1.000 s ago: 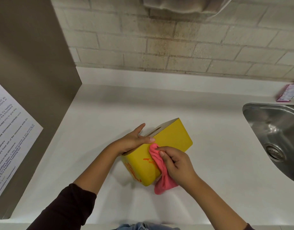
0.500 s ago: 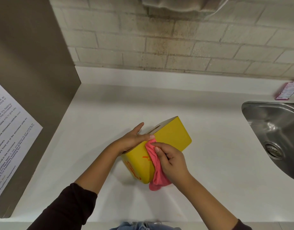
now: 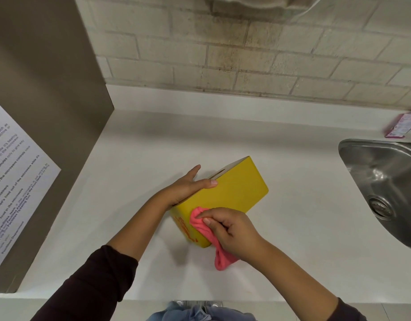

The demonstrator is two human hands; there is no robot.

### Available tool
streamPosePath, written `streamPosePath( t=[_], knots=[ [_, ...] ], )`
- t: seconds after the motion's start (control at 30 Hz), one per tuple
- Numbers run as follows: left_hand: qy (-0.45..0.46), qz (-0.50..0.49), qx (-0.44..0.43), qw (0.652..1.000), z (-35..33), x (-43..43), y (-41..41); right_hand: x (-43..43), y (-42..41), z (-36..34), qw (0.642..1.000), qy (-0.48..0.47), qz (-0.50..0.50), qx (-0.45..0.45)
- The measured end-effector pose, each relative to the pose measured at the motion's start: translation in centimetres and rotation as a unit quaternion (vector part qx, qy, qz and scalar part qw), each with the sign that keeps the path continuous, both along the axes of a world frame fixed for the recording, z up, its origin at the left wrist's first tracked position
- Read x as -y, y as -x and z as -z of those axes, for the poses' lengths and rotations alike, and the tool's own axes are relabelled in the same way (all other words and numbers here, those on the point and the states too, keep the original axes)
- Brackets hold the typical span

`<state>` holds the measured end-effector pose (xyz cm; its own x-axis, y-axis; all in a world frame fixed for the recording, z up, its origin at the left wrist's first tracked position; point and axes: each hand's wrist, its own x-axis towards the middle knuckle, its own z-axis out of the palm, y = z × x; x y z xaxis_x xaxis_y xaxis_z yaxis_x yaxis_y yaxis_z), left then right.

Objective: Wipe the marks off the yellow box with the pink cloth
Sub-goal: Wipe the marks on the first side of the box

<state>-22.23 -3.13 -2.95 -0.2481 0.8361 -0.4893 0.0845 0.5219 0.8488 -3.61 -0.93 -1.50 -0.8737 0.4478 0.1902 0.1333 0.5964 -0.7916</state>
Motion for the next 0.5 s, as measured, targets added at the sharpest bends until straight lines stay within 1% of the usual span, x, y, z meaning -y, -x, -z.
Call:
streamPosePath(
  t=[0.1, 0.23, 0.37, 0.5],
  knots=[
    [-0.004, 0.003, -0.003, 1.000, 0.0, 0.0, 0.0, 0.1, -0.6, -0.1, 0.999, -0.013, -0.033, 0.028],
    [-0.003, 0.005, -0.009, 1.000, 0.0, 0.0, -0.1, 0.4, -1.6, -0.3, 0.996, -0.043, -0.069, 0.040],
    [-0.003, 0.008, -0.013, 1.000, -0.1, 0.0, 0.1, 0.8, -2.6, -0.5, 0.994, -0.063, -0.074, 0.050],
    [-0.002, 0.010, -0.010, 1.000, 0.1, 0.0, 0.0, 1.2, -4.0, -0.1, 0.990, -0.052, -0.076, 0.109]
  ],
)
